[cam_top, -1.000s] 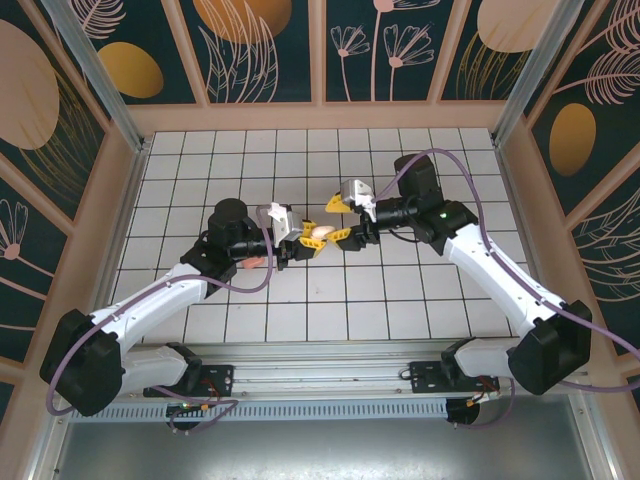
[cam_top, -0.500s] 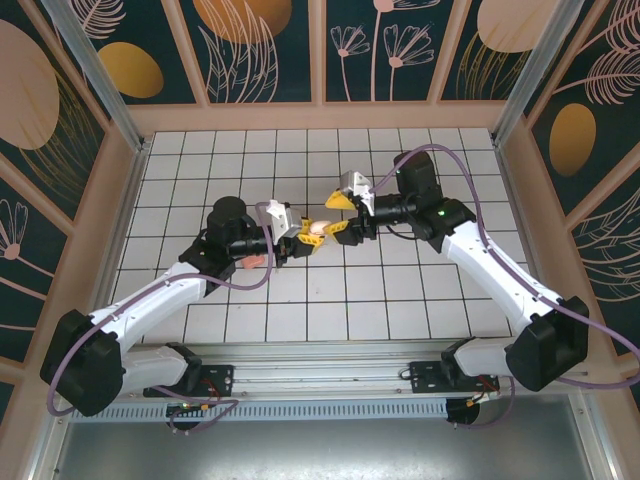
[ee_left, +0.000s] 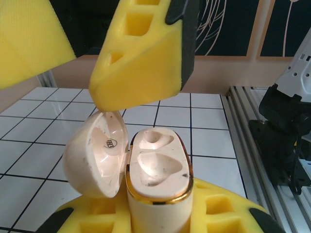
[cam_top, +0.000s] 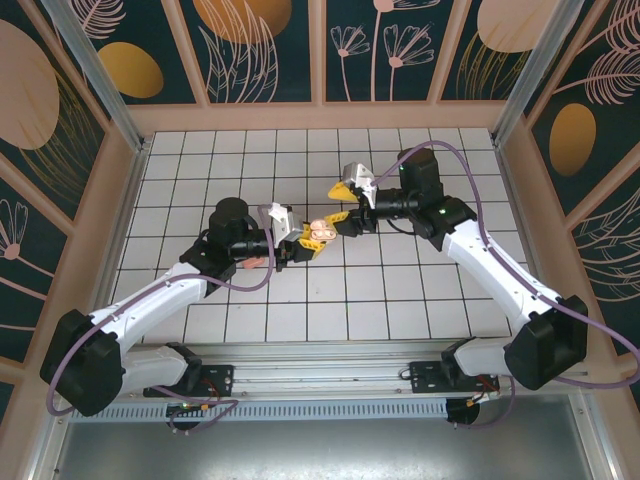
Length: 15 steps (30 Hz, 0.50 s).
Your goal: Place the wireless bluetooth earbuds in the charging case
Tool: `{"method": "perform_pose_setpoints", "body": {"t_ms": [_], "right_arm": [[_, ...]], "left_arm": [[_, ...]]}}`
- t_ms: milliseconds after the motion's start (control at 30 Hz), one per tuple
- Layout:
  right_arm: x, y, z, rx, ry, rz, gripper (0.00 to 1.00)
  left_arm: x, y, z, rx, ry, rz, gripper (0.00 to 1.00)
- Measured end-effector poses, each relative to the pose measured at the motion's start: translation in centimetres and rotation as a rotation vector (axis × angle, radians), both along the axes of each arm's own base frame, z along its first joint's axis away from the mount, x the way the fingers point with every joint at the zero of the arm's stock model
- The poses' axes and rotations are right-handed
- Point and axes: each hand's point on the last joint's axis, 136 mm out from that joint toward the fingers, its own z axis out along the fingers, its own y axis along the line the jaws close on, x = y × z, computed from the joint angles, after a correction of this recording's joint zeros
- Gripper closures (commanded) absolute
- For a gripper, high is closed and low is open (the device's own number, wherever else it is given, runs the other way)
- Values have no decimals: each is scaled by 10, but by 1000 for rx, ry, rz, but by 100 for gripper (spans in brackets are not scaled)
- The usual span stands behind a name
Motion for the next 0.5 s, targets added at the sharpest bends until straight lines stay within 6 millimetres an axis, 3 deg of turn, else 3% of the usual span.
{"method": "perform_pose_setpoints", "body": {"t_ms": [500], "right_arm": [[6,1,-6,-11,24,-23,40]], "left_arm": [[1,-1,-1,-73,58,15,91]]}}
